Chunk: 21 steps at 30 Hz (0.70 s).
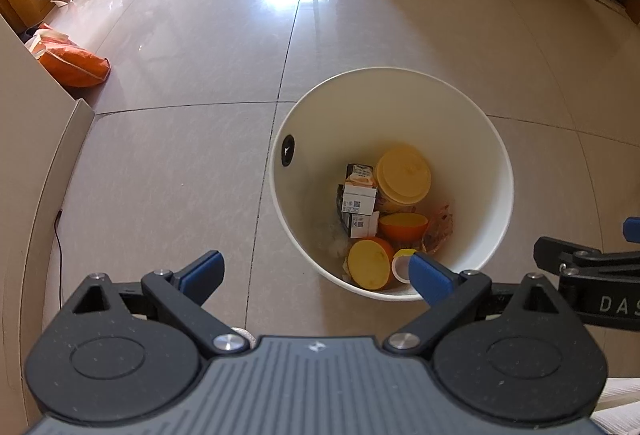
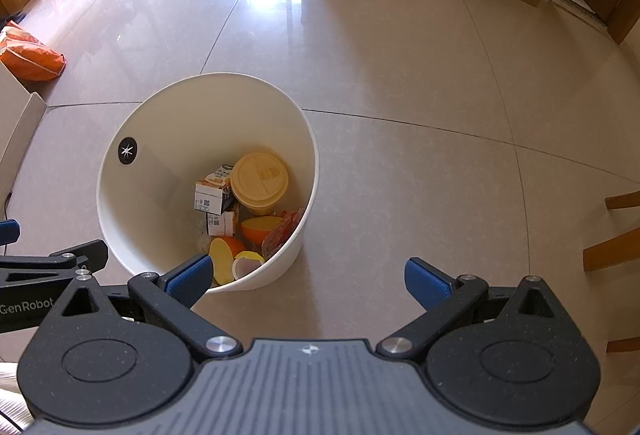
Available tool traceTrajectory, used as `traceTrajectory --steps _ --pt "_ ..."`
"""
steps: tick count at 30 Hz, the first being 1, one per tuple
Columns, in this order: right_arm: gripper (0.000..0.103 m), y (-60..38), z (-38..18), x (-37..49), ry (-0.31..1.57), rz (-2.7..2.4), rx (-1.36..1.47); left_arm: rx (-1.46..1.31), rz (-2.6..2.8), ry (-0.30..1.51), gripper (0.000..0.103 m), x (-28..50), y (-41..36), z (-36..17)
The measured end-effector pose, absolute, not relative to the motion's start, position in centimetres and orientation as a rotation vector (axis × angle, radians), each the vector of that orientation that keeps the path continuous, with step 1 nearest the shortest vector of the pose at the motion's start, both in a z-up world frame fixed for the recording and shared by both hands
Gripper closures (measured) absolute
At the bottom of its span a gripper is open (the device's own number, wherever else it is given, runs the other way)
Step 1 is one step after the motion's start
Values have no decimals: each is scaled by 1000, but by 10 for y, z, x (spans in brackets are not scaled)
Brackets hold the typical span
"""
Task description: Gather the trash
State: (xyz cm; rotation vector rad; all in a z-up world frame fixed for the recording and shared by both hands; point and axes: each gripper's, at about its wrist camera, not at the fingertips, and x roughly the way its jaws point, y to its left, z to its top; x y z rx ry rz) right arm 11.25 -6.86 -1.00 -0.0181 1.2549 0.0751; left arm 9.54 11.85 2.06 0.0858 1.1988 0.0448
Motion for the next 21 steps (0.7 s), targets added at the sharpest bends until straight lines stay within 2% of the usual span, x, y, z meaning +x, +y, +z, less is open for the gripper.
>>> traceTrajectory --steps 21 --pt "0 -68 -9 113 1256 81 -13 80 50 1201 5 95 121 22"
